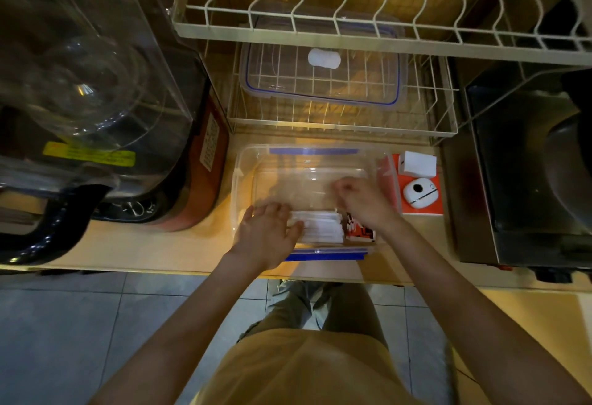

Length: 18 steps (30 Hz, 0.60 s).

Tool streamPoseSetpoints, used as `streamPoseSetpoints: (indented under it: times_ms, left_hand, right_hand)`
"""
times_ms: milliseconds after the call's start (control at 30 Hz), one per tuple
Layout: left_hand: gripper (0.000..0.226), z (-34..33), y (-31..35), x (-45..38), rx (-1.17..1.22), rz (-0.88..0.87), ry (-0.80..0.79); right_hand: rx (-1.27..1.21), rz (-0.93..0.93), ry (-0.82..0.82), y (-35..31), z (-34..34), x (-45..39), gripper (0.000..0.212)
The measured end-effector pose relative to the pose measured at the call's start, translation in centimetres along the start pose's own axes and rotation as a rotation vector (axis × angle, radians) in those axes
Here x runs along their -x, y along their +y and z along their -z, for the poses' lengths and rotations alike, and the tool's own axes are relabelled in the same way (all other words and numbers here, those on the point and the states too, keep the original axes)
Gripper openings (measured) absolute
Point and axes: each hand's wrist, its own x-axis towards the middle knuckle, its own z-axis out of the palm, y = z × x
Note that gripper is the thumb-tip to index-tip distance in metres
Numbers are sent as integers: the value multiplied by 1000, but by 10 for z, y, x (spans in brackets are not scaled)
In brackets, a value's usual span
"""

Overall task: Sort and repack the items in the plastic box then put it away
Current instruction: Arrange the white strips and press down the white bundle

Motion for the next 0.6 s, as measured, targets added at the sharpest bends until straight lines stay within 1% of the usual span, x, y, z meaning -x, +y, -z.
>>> streamPoseSetpoints:
  times_ms: [67,100,167,233,267,333,400,467,533,600]
  left_hand:
    - [51,1,1,0,4,-1,-2]
    - [51,2,1,0,5,-5,-4]
    - [51,3,2,1,5,-12,-7]
    - [51,3,2,1,8,-11,-19]
    - [51,3,2,0,9,-9,-26]
    - [51,2,2,0,8,-3,-25]
    - [50,2,3,0,8,4,-16]
    - [48,2,3,1,19,13,-5]
    - [46,2,3,0,19,20,10]
    - [46,2,4,0,14,30,12]
  right_hand:
    - [-280,-248,8,-4,13,5,29]
    - [-336,-367,-30,-5,17,9,36]
    - [-328,-500,-135,-3,21,14,59]
    - [-326,-544,-212,-2,18,16,79]
    - [-336,-552,-239,-3,15,17,83]
    - [-387,-566,-261,-4,8,15,84]
    - [-420,-574,-241,-6,-2,13,82]
    - [-403,-560,-213,-4,-10,10,82]
    - [-420,-550,-221,-3,-14,9,82]
    - [-387,-540,-227,-3,-12,9,82]
